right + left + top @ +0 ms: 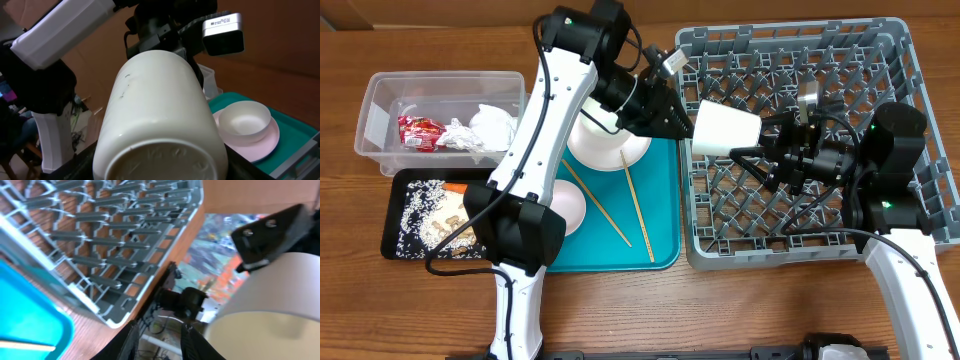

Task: Sort waste into correct bins and load items into the dishwasher
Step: 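Grasp the white cup with the right gripper from the left gripper, then lower the white cup upside down into the rack and release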

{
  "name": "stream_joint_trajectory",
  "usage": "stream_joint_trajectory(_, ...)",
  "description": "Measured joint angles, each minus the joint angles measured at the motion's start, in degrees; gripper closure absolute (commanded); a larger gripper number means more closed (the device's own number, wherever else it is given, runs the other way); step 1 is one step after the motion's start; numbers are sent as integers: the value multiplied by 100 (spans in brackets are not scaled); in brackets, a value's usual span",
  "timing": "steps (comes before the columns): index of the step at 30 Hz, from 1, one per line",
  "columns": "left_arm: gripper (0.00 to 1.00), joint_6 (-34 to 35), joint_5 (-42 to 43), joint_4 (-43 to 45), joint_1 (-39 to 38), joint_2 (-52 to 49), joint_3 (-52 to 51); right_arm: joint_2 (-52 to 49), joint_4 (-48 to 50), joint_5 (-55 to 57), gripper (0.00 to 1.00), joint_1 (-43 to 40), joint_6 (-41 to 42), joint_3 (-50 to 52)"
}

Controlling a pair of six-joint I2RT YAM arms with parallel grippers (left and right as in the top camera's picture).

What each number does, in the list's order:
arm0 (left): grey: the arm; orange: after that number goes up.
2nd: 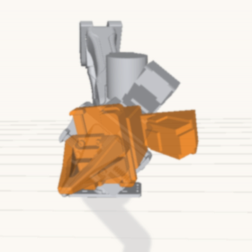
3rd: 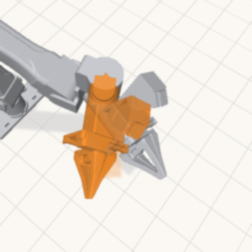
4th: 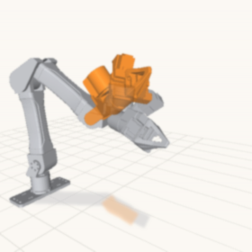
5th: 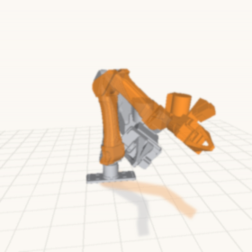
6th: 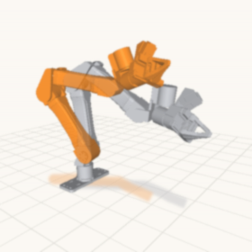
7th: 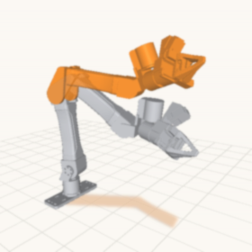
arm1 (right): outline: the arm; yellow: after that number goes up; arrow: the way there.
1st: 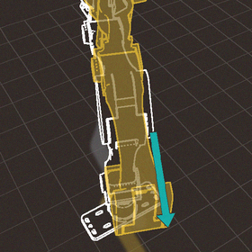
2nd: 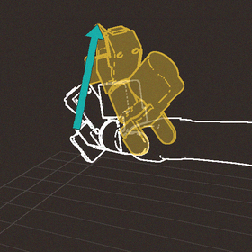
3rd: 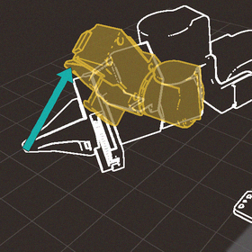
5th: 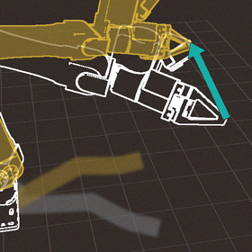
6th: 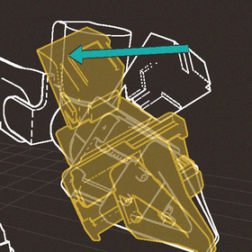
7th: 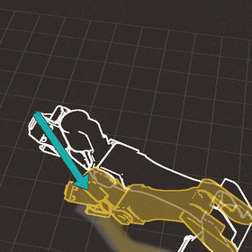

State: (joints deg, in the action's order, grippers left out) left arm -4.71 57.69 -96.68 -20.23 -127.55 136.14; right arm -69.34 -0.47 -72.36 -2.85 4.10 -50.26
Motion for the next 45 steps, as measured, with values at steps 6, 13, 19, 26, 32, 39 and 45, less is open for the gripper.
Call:
stream_joint_trajectory(6,69,35,-337,11,0,0,0,0,-31,133,52,0,72,0)
stream_joint_trajectory(13,70,385,-1147,48,13,0,0,0,-713,713,53,-48,184,0)
stream_joint_trajectory(19,69,533,-1598,48,50,0,0,-9,-2184,1488,56,-129,142,-417)
stream_joint_trajectory(26,65,638,-2035,59,48,0,0,-22,-5038,3246,59,-125,-262,-2081)
stream_joint_trajectory(32,64,772,-2389,87,50,0,0,-15,-6610,4566,65,-125,-343,-2627)
stream_joint_trajectory(39,63,780,-2518,131,48,0,0,-15,-7495,6087,71,153,-57,-2627)
stream_joint_trajectory(45,62,780,-2546,136,48,0,0,-46,-7770,6970,73,544,313,-2627)
